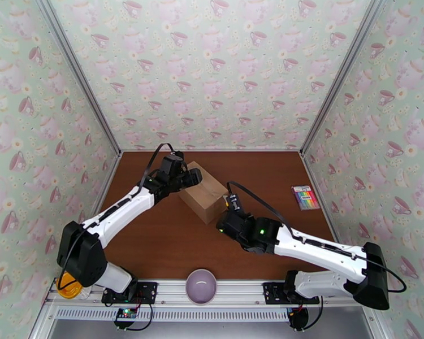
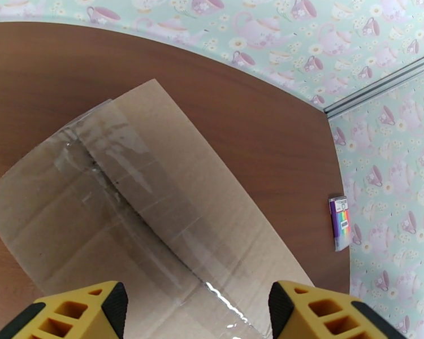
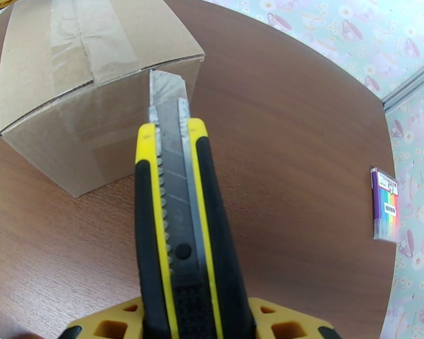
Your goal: Unpack the express box
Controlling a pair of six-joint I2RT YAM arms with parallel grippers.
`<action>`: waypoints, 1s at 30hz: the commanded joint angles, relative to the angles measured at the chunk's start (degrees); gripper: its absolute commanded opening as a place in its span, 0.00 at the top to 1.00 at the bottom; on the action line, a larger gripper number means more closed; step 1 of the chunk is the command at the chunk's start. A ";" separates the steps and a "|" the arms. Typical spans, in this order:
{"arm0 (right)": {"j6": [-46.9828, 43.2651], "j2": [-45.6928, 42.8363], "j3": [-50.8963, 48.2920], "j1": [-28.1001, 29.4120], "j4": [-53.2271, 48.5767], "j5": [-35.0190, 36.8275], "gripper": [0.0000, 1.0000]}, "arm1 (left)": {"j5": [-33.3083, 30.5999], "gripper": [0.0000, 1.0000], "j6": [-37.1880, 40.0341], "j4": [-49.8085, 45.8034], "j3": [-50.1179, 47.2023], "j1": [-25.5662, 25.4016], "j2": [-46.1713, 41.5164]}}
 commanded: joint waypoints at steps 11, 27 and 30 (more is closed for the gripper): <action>-1.33 0.98 1.75 0.33 1.57 1.12 1.00 | -4.11 0.27 8.98 -13.36 19.97 4.93 8.88; -1.16 1.26 1.93 0.16 2.24 1.11 1.00 | -7.90 0.34 13.53 -19.08 31.62 13.37 22.82; -1.20 1.22 2.06 0.16 2.37 1.11 1.00 | -6.20 0.38 13.71 -19.02 32.64 14.04 24.83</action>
